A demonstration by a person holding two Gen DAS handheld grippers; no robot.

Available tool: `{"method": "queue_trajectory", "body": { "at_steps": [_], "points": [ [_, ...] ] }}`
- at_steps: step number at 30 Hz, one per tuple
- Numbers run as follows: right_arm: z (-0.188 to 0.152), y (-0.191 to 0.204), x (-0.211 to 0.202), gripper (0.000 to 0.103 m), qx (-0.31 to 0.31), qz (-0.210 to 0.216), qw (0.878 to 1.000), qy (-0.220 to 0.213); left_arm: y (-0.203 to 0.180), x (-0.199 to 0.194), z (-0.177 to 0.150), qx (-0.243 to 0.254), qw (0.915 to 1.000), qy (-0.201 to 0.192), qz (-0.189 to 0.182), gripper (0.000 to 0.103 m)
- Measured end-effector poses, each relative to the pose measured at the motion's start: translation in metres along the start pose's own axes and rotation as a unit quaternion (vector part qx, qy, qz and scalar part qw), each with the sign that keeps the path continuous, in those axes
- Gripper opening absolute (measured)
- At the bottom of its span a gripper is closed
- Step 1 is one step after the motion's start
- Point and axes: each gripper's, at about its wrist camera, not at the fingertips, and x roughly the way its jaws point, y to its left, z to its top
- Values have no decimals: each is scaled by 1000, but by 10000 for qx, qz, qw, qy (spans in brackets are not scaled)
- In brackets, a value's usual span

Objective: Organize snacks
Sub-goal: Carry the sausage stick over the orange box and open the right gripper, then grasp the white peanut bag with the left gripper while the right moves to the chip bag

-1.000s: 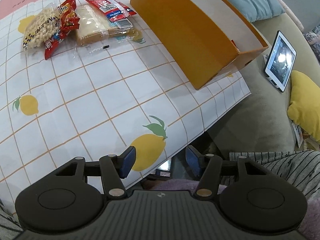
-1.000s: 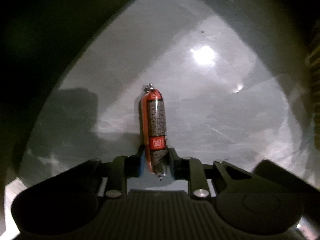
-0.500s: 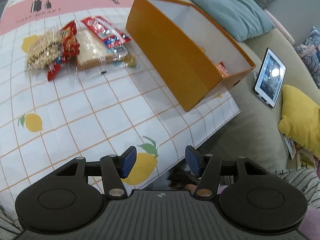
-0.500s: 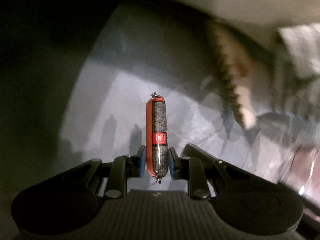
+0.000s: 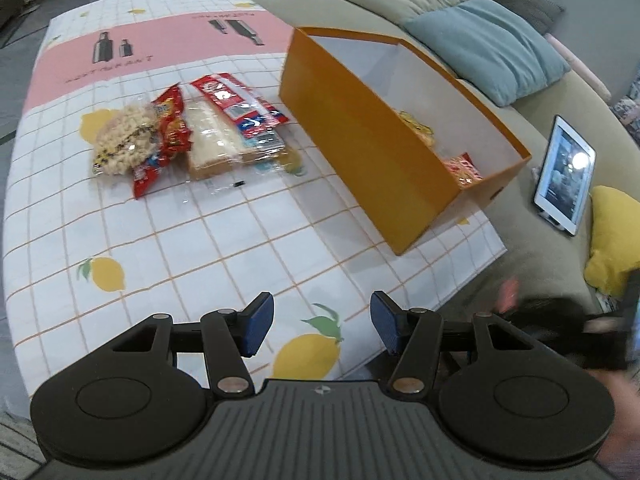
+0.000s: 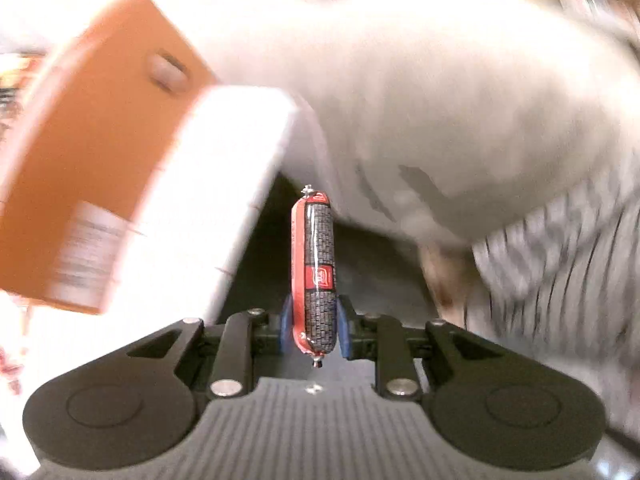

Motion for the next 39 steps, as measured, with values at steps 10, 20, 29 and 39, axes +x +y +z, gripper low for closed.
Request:
{"method": "queue_trajectory", "body": {
  "at_steps": [10,20,29,39],
  "points": [
    [98,137,-90,21,-2471,2325,9381,-694,10,0,6,-118,9997,-224,-6,66],
    [148,259,71,21,-3312,2165,9094,1286,15,27,29,-41,9992,-218,323,66],
    [138,300,87,22,-3689,1942,8952,1574,12,33,30,-167,9955,-315,879,66],
    [127,294,23,53,-3853,1884,9029,296,30,20,24,-1221,9761,-445,1743,67]
  ]
}}
